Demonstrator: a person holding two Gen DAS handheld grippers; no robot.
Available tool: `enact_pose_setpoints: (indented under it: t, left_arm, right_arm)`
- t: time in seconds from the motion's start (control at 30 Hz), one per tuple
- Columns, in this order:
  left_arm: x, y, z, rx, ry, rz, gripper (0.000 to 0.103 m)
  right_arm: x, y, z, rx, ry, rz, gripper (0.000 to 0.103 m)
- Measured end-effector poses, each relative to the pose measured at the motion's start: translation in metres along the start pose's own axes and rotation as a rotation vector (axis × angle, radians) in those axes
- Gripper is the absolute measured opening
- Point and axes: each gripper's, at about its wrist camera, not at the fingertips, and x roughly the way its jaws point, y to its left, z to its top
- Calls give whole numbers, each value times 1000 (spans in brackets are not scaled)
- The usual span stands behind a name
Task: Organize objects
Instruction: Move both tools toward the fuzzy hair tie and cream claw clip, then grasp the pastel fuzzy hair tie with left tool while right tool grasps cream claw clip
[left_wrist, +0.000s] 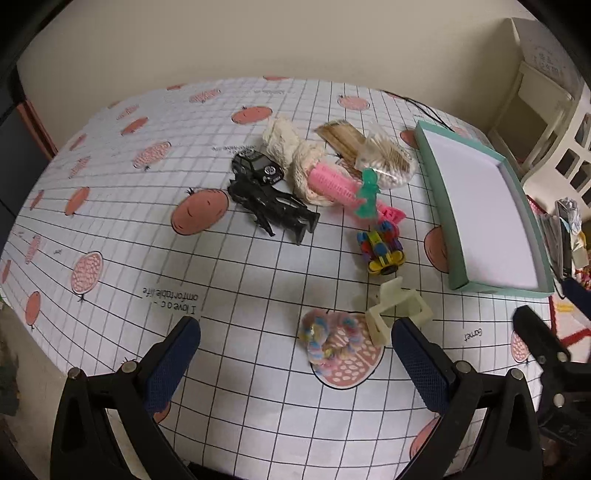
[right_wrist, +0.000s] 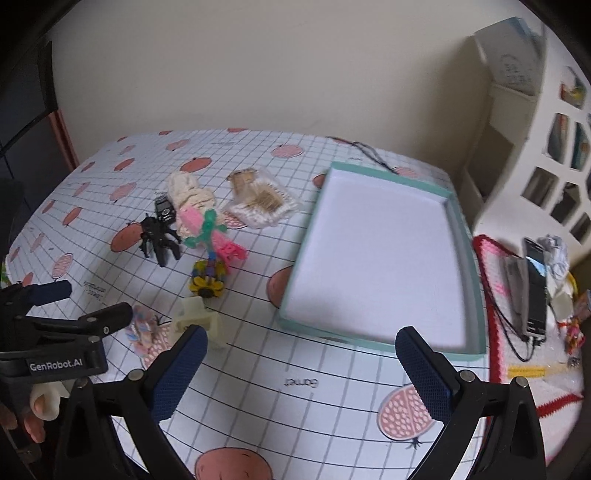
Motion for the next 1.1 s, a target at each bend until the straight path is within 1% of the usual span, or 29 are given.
enact_pose_setpoints:
  t: [0.13, 0.23, 0.33, 0.37, 0.43, 0.5, 0.57, 0.63, 0.8, 0.87, 1.0, 1.1]
  left_arm:
    - [7, 5, 6, -20, 39, -4, 103]
    - [14, 11, 8, -47, 72, -32, 103]
    - [21, 11, 8, -52, 101, -44, 103]
    - [23, 11, 8, -52, 108, -52, 100]
    - [25, 9, 8, -54, 122, -72, 100]
    - [27, 6, 8, -52, 127, -81, 97]
    - [28, 4, 7, -44, 129, -82, 92]
    - [29, 5, 7, -54, 136, -102, 92]
    - [33, 10, 7, -71, 145, -116, 88]
    - [35, 10, 8, -76, 151, -124, 84]
    - [39, 10, 6, -88, 171, -143, 80]
    - [41, 10, 5, -88, 184, -158, 76]
  right_arm:
    - [12, 8, 4, -17, 24, 29, 103]
    - [20, 14, 5, -28, 47, 58, 103]
    - [30, 22, 6, -60, 67, 65, 103]
    - [32, 24, 6, -69, 69, 67, 103]
    - [38, 28, 5, -85, 77, 80, 103]
    - [42, 32, 4, -93, 87, 91, 101]
    - [46, 35, 3, -109, 94, 92, 100]
    - [49, 36, 2, -118, 99, 106, 100]
    - [57, 46, -2, -150, 108, 134, 100]
    - [58, 52, -4, -167, 104, 144, 99]
    - [64, 60, -7, -189, 105, 162, 98]
    - [70, 65, -10, -193, 115, 168, 95]
